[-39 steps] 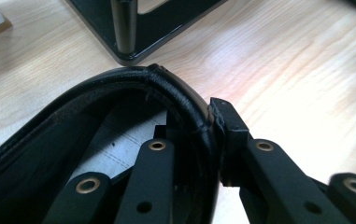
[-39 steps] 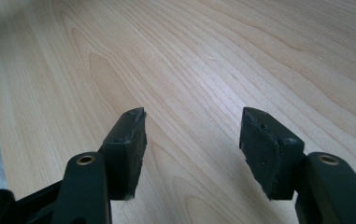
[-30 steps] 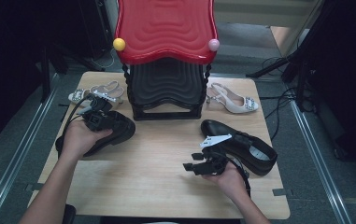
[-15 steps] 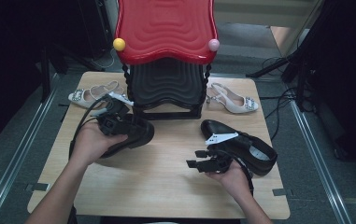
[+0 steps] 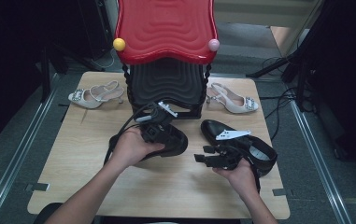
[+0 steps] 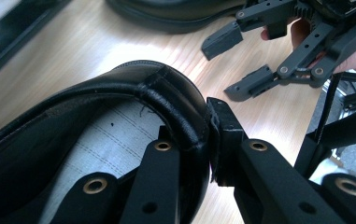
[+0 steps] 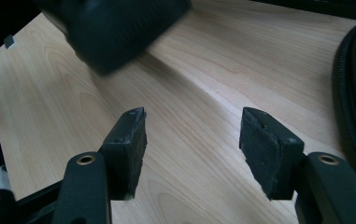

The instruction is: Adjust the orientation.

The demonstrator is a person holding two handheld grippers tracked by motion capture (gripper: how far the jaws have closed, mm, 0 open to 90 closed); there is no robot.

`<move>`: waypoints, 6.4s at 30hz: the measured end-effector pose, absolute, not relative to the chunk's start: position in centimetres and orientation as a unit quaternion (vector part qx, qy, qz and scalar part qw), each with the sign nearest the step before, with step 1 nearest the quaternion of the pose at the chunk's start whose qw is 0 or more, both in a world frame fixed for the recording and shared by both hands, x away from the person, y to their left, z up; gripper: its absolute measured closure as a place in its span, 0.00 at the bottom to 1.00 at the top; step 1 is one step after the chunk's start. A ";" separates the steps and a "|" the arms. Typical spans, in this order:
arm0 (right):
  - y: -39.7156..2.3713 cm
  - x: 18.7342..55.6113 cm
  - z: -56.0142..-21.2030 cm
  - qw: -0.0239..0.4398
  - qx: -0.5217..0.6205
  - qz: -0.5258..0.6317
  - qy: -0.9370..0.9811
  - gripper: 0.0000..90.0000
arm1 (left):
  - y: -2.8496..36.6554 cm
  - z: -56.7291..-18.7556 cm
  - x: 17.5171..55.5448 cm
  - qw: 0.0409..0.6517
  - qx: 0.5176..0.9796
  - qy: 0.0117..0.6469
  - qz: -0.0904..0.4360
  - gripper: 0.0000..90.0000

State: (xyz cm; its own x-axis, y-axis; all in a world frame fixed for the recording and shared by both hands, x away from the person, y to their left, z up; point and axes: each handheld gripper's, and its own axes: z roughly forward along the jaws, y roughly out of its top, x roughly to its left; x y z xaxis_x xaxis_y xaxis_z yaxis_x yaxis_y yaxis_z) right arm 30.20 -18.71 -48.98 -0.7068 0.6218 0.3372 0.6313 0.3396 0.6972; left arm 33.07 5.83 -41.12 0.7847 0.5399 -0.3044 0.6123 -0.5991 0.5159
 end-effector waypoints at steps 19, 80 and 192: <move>-19.1 30.3 -49.2 -0.008 -0.381 -0.417 -0.825 0.47 | 3.4 -45.6 33.8 0.332 0.884 0.319 -0.073 0.85; -16.2 34.7 -48.5 -0.030 -0.369 -0.416 -0.830 1.00 | 20.7 -47.9 28.0 0.364 0.822 0.438 0.007 1.00; -14.5 30.3 -49.3 0.033 -0.365 -0.387 -0.846 1.00 | 14.0 -51.2 31.4 0.349 0.829 0.429 -0.079 1.00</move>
